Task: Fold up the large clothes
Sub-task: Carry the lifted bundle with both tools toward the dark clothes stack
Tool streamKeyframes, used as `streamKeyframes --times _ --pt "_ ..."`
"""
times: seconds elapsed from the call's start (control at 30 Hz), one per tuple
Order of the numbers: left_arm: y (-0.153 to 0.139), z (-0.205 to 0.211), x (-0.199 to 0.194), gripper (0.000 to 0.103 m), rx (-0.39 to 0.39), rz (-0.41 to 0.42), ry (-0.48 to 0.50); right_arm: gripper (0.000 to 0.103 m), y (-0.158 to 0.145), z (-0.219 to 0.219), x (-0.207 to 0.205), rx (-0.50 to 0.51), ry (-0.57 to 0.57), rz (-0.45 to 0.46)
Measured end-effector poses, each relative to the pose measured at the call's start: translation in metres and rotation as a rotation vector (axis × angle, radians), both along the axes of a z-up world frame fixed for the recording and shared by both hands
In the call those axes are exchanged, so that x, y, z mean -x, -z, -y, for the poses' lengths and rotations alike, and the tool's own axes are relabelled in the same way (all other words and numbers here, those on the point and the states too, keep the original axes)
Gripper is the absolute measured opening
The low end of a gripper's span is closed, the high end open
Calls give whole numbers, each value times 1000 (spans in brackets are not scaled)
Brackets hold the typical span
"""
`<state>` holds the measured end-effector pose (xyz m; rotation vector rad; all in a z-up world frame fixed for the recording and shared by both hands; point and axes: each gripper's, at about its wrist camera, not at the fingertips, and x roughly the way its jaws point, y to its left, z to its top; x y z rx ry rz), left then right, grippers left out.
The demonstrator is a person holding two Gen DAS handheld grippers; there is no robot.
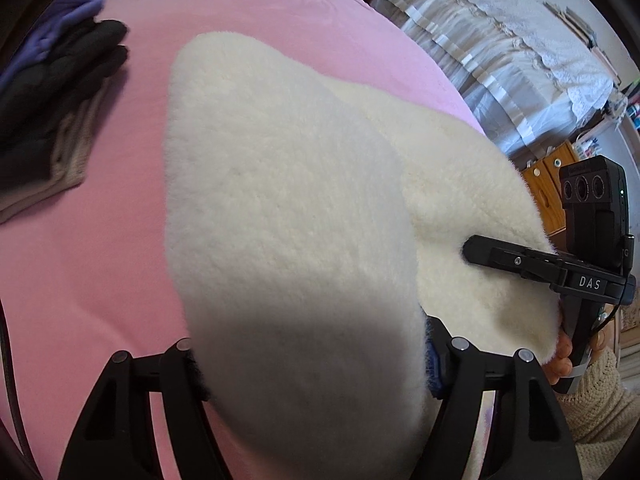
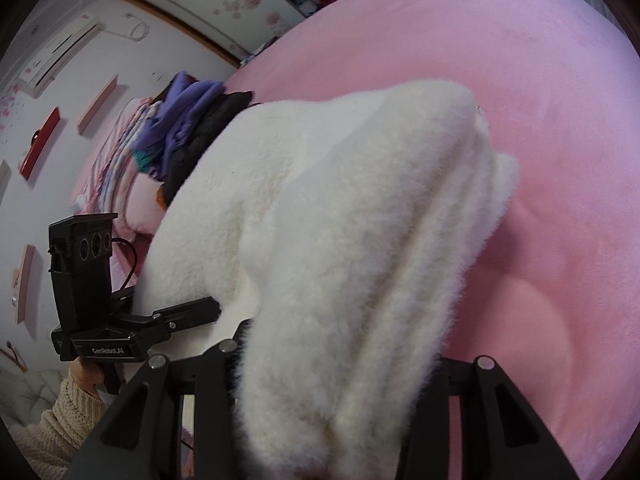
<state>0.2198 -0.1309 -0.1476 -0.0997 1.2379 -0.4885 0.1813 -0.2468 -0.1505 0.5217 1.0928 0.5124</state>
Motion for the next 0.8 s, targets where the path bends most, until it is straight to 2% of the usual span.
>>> streamKeyframes --times 0.17,0.33,0.4,0.5,0.6,0.7,0.8 --pt "-64 -81 10 72 6 81 -58 41 -60 -69 -12 3 -77 99" --pt "-151 -159 -21 72 -12 195 -121 41 -133 -147 -59 -20 -141 202" --pt "-185 -195 -47 72 -6 236 -135 41 -164 -179 -85 -29 -155 251" --pt "-225 -273 -95 72 12 274 -149 41 -210 -233 -128 -33 -163 323" --pt "-258 -330 -155 73 -22 316 -170 41 -243 -284 -183 -36 -166 371" --pt "-276 -377 -213 73 -49 354 -186 42 -259 -321 -238 -62 -151 397" --pt "-271 -422 -269 74 -47 372 -208 42 -258 -350 -292 -90 -117 410"
